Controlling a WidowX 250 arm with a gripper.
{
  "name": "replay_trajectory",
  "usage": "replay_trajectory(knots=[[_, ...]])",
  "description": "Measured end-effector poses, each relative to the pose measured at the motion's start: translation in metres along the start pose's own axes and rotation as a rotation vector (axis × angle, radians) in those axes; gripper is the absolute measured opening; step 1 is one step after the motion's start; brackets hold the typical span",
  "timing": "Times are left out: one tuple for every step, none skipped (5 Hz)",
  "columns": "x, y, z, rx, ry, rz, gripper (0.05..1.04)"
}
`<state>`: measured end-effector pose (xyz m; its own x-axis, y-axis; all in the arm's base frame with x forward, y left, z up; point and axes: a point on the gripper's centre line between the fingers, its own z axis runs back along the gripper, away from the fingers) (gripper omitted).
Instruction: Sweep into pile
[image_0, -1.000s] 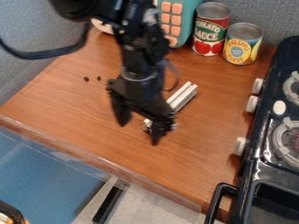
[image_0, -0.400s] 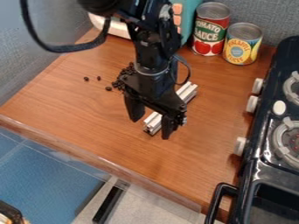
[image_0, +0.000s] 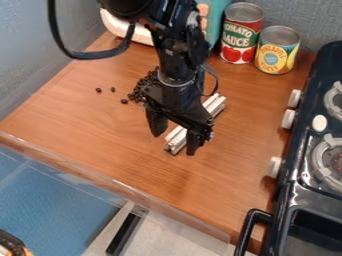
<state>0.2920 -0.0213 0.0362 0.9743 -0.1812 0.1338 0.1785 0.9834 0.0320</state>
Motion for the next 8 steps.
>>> replay_trajectory(knots=[[0.006, 0.004, -0.010, 0.013, 0.003, 0.012, 0.999], [0.009, 0.007, -0.016, 0.027, 0.009, 0.020, 0.999], [0.007, 0.009, -0.023, 0.042, 0.028, 0.033, 0.949], [0.009, 0.010, -0.023, 0.043, 0.014, 0.057, 0.653], [0.010, 0.007, -0.025, 0.051, 0.017, 0.057, 0.395], [0.015, 0.006, -0.027, 0.061, 0.013, 0.114, 0.387], [0.026, 0.006, -0.028, 0.070, 0.003, 0.224, 0.387], [0.037, 0.003, -0.029, 0.063, 0.012, 0.304, 0.387]])
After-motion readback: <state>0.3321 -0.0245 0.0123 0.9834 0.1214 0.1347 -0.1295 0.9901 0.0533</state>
